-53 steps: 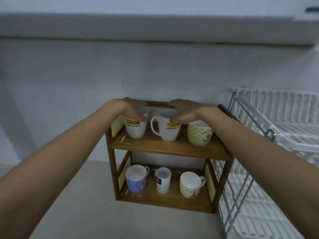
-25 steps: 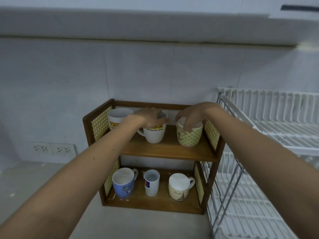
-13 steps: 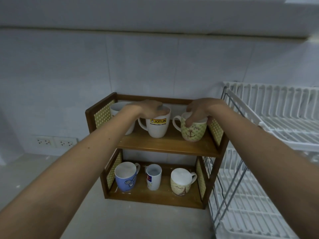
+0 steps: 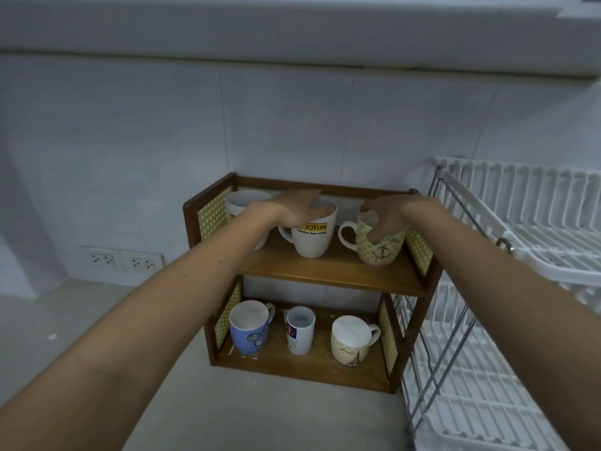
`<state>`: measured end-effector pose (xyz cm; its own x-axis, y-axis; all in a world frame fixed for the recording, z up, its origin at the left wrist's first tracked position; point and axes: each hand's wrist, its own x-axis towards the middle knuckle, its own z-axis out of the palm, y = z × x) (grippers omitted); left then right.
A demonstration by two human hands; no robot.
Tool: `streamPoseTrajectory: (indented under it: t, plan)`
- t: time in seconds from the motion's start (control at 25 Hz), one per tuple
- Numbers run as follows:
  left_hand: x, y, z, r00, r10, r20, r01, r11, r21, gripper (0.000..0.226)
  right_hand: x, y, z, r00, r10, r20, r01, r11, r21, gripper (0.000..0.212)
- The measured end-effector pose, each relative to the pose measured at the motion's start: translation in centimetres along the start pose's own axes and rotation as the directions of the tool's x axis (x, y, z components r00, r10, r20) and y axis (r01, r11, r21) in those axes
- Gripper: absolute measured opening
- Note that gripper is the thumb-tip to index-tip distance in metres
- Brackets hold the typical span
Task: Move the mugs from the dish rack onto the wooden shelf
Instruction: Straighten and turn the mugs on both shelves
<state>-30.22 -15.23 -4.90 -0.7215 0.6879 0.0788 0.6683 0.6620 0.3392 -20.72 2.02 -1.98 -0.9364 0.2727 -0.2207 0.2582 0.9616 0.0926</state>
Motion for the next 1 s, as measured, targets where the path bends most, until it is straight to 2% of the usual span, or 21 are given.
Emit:
streamPoseTrajectory:
  t: [0.04,0.08,0.12,0.16,0.2,0.24,0.28,0.32,0.36,0.4,0.44,0.48,0.52,0.6,0.68,0.76,0.88,1.0]
  plan:
    - [-0.8,0.1,0.2,0.996,0.025,-0.085,-0.027,0.999,-0.025,0.071,-0.4,-0.3,0.6,0.997,-0.008,-0.073,0.011,0.999,0.042,0.084]
    - [-2.0,0.0,0.8,0.976,0.071,-0.206,-0.085,0.995,-0.058,0.065,-1.0,-0.8,1.7,0.971,-0.025,-0.237,0.050,0.994,0.101,0.078]
    - [-3.7,-0.5,1.9,0.924,0.153,-0.351,-0.191,0.979,-0.075,0.055,-1.7,-1.3,3.4,0.879,-0.040,-0.475,0.128,0.980,0.154,0.066]
    - [-5.7,-1.2,3.4,0.848,0.267,-0.459,-0.326,0.944,-0.053,0.044,-2.5,-2.0,5.7,0.688,-0.051,-0.724,0.246,0.955,0.166,0.048]
    - [-7.8,-2.2,5.1,0.784,0.402,-0.473,-0.451,0.892,0.010,0.035,-3.6,-2.8,8.1,0.479,-0.077,-0.874,0.361,0.925,0.116,0.031]
    - [-9.7,-3.5,6.9,0.737,0.545,-0.401,-0.548,0.828,0.119,0.028,-4.7,-3.5,10.5,0.343,-0.137,-0.929,0.460,0.887,0.039,0.020]
    - [-11.1,-5.0,8.7,0.705,0.663,-0.252,-0.623,0.748,0.229,0.023,-5.6,-4.2,13.0,0.293,-0.218,-0.931,0.536,0.844,-0.029,0.016]
    - [-11.9,-6.5,10.4,0.704,0.708,-0.060,-0.665,0.686,0.295,0.021,-6.0,-4.9,15.5,0.332,-0.304,-0.893,0.582,0.811,-0.060,0.016]
    - [-12.1,-7.7,11.8,0.741,0.661,0.113,-0.659,0.685,0.312,0.021,-5.8,-5.5,17.7,0.423,-0.391,-0.817,0.605,0.793,-0.067,0.016]
    - [-11.8,-8.9,12.8,0.794,0.567,0.221,-0.608,0.730,0.311,0.026,-5.0,-6.1,19.7,0.520,-0.472,-0.711,0.610,0.789,-0.077,0.016]
    - [-11.0,-10.0,13.5,0.858,0.432,0.279,-0.505,0.809,0.302,0.041,-3.7,-6.7,21.3,0.639,-0.519,-0.567,0.598,0.800,-0.058,0.015]
    - [-10.0,-11.1,14.2,0.905,0.283,0.318,-0.378,0.877,0.296,0.061,-2.2,-7.3,22.4,0.745,-0.504,-0.437,0.559,0.829,-0.003,0.013]
    - [-9.1,-12.0,14.6,0.923,0.146,0.357,-0.266,0.912,0.313,0.079,-0.6,-7.8,23.0,0.828,-0.439,-0.348,0.493,0.867,0.078,0.011]
    - [-7.2,-13.5,15.3,0.901,-0.034,0.432,-0.150,0.911,0.385,0.099,2.6,-8.5,23.1,0.922,-0.282,-0.265,0.342,0.915,0.215,0.033]
    - [-5.6,-14.3,15.9,0.856,-0.164,0.490,-0.080,0.895,0.439,0.105,5.3,-9.2,22.8,0.967,-0.208,-0.148,0.240,0.938,0.251,0.058]
    - [-4.4,-14.8,16.2,0.815,-0.221,0.536,-0.059,0.888,0.455,0.103,7.2,-10.0,22.7,0.977,-0.211,-0.031,0.213,0.950,0.227,0.072]
    - [-3.6,-15.4,16.5,0.832,-0.229,0.505,-0.032,0.889,0.456,0.094,8.7,-10.9,23.2,0.970,-0.237,0.063,0.213,0.941,0.262,0.072]
    - [-3.9,-14.9,17.7,0.851,-0.376,0.368,0.174,0.861,0.477,0.091,9.1,-10.7,23.1,0.961,-0.265,0.079,0.232,0.928,0.292,0.070]
